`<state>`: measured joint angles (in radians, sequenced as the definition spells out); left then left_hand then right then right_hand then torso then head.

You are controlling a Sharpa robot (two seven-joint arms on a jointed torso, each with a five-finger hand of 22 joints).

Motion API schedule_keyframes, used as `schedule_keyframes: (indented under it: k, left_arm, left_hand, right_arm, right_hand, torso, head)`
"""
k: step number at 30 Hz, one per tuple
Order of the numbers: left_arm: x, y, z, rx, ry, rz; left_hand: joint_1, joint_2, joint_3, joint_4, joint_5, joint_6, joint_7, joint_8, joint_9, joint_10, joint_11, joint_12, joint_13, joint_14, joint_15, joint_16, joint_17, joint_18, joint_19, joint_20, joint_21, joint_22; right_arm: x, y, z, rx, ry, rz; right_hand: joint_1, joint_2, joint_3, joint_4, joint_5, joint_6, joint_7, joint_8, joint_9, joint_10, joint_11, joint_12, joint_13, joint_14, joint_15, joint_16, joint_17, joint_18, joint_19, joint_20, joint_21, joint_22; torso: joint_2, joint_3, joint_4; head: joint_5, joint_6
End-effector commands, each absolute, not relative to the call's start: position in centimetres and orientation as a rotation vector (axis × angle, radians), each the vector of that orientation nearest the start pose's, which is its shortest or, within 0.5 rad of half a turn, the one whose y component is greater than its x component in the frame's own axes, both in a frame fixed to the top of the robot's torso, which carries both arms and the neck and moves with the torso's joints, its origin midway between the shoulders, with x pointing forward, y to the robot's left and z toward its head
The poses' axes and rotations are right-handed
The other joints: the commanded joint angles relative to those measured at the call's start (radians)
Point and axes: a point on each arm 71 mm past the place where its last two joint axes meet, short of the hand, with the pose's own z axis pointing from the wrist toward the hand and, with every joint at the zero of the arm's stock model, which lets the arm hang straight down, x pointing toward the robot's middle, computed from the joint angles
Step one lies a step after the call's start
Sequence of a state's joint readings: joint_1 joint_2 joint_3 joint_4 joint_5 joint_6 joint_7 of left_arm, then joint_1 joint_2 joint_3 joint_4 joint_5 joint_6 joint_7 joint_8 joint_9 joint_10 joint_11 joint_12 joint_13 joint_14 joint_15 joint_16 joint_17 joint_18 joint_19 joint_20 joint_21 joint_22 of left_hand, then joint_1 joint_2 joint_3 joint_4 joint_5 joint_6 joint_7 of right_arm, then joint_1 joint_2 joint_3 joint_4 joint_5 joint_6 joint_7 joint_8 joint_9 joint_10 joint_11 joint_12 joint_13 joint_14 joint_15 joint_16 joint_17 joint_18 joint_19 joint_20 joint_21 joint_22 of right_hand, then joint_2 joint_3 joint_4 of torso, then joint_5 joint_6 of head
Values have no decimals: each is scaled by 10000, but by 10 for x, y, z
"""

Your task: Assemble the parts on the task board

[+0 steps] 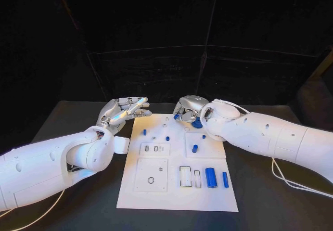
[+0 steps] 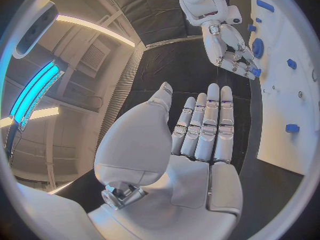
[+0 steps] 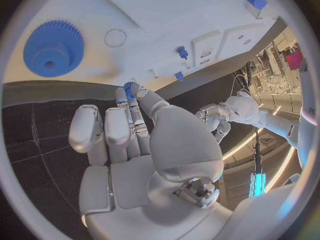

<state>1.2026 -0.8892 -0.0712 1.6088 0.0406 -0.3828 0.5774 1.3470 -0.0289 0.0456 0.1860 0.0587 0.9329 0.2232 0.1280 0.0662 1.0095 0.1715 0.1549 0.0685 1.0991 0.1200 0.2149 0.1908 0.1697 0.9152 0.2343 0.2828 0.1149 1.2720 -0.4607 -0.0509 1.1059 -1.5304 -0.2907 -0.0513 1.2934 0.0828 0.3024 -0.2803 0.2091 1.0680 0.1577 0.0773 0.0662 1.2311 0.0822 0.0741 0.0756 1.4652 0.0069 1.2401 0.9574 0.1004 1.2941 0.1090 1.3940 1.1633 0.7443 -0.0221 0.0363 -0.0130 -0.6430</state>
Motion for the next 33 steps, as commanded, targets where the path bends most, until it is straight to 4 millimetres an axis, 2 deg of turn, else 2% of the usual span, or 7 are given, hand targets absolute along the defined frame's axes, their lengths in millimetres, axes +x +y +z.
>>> schedule_keyframes:
  k: [1,5,8,16,21,33]
  left_arm:
    - [471,211,-169,-10542,12569,-16208]
    - [471,211,-167,-10505,12555,-16242]
    - [471,210,-166,-10491,12550,-16253]
    - [471,210,-164,-10457,12532,-16274]
    - [472,209,-163,-10439,12525,-16284]
    - [472,209,-163,-10434,12532,-16282]
  left_hand:
    - [-62,69,-17,-19,-39,27,4,-68,-10,58,-5,-43,-14,-31,32,-46,16,136,55,13,-64,-9]
    - [-62,69,-17,-19,-39,27,4,-68,-10,58,-5,-43,-14,-31,32,-46,16,136,55,13,-64,-9]
    - [-62,69,-17,-19,-39,27,4,-68,-10,58,-5,-43,-14,-31,32,-46,16,136,55,13,-64,-9]
    - [-62,69,-17,-19,-39,27,4,-68,-10,58,-5,-43,-14,-31,32,-46,16,136,55,13,-64,-9]
    - [-62,69,-17,-19,-39,27,4,-68,-10,58,-5,-43,-14,-31,32,-46,16,136,55,13,-64,-9]
    - [-49,80,-30,-40,-39,28,6,-77,-10,55,-3,-57,-15,-41,36,-67,22,136,57,16,-77,-18]
  right_arm:
    - [561,-108,-167,-3031,15595,6147]
    - [563,-99,-168,-3131,15717,6152]
    - [565,-94,-170,-3204,15845,6104]
    - [567,-87,-171,-3219,15930,6047]
    - [568,-83,-172,-3285,16044,6041]
    - [571,-81,-174,-3302,16246,5804]
  right_hand:
    - [-108,-31,96,23,-38,50,51,-52,14,24,33,-67,-9,158,-48,70,12,-160,64,21,47,21]
    - [-155,-76,175,45,-105,37,60,-72,12,4,42,-80,-16,150,-40,83,-1,-163,66,30,64,46]
    - [-172,-89,200,55,-124,27,64,-80,10,-7,47,-85,-20,148,-36,89,-1,-161,56,33,63,39]
    - [-209,-117,240,75,-160,12,71,-92,8,-26,55,-91,-25,145,-28,100,-1,-160,50,40,68,41]
    - [-209,-117,240,75,-160,12,71,-92,8,-26,55,-91,-25,145,-28,100,-1,-160,50,40,68,41]
    - [-313,-228,337,130,-229,-55,96,-123,1,-101,80,-106,-41,133,-6,130,-7,-161,39,61,85,58]
  torso:
    - [39,-10,0]
    - [69,-19,12]
    - [86,-23,34]
    - [104,-30,4]
    - [110,-32,11]
    - [112,-30,7]
  head:
    - [13,-2]
    - [11,30]
    - [11,2]
    - [60,29]
    - [50,-13]
    - [78,-23]
